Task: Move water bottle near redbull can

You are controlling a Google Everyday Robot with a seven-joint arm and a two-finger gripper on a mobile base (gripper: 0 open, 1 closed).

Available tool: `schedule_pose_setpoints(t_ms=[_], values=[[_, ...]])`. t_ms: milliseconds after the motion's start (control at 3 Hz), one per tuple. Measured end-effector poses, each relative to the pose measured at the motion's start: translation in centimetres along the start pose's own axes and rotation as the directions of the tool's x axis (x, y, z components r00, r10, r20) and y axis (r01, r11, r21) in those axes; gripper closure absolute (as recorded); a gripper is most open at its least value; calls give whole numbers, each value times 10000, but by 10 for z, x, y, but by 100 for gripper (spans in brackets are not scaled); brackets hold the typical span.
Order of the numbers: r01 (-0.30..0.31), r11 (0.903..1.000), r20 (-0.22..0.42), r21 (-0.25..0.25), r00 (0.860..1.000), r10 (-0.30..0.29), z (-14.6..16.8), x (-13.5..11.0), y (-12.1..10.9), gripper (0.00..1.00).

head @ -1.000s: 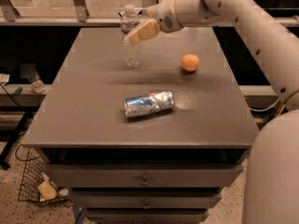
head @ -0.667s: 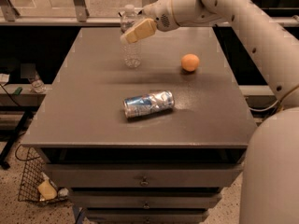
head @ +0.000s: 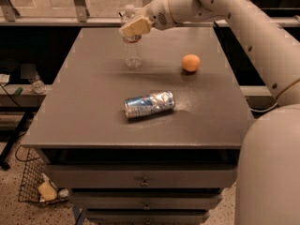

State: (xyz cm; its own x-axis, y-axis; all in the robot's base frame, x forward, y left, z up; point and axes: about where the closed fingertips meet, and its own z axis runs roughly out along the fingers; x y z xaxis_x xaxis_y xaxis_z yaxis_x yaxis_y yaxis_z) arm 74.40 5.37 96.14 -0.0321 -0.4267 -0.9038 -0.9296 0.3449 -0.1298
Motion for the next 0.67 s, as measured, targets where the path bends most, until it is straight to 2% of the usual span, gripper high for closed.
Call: schedule_pose_setpoints(t_ms=[333,667], values=[[47,10000,-51,-24,10000,-47,7,-2,3,64],[223,9997,-169,101,9996,-222,0,-7,1,87]])
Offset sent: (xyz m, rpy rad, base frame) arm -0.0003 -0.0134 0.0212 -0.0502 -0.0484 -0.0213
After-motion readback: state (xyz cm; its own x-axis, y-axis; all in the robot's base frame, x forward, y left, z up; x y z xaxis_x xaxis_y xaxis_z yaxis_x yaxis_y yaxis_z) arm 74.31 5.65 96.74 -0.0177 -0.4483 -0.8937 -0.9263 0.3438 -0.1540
